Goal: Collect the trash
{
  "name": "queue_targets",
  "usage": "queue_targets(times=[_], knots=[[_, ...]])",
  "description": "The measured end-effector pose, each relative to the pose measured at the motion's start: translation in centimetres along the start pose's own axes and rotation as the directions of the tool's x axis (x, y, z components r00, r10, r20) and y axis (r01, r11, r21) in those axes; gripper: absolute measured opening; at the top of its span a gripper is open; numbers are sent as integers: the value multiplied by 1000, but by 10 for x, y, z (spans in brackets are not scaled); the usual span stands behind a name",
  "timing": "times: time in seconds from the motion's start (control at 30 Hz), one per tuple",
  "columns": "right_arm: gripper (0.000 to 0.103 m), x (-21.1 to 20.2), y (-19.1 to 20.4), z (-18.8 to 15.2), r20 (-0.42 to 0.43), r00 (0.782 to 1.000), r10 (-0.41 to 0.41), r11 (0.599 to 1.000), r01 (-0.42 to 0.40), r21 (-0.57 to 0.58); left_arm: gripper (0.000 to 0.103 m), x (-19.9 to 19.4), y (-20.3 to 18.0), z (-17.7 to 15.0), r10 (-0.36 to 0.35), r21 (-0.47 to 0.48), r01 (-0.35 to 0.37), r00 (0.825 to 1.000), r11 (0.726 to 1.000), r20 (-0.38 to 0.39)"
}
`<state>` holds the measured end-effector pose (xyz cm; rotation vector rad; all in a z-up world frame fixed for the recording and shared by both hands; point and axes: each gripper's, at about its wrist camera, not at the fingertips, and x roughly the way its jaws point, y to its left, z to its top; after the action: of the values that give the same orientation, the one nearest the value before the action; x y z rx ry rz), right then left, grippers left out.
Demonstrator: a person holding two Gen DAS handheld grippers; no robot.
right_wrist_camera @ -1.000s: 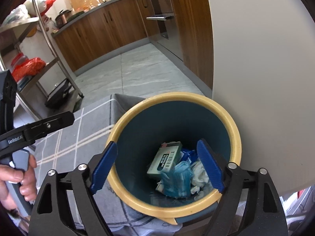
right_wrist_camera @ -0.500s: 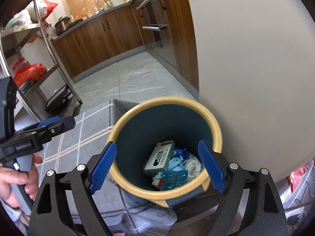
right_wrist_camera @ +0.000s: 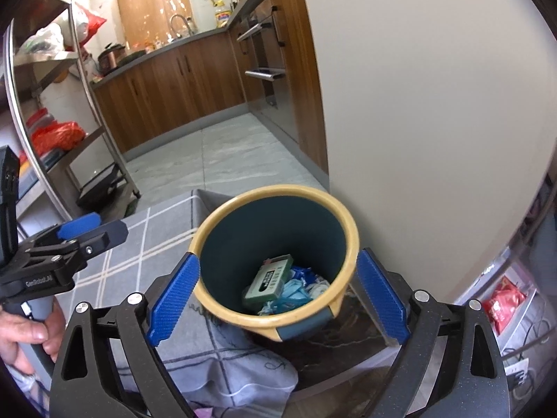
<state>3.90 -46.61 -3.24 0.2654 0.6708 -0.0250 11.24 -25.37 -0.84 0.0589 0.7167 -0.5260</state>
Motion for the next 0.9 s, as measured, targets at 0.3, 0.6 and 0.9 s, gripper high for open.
queue_targets(times=[0.3, 0.6, 0.9], knots=[[94, -30, -8, -8, 61, 998, -33, 999, 34, -14, 97, -18, -13, -12, 27, 19, -28, 999, 999, 29], [95, -36, -13, -11, 67, 997, -44, 999, 45, -4, 97, -21, -18, -20, 30, 47, -32, 999, 998, 27], [95, -37, -11, -13, 69, 997, -42, 999, 43, -8, 97, -20, -19, -21, 36, 52, -37, 999, 998, 22]])
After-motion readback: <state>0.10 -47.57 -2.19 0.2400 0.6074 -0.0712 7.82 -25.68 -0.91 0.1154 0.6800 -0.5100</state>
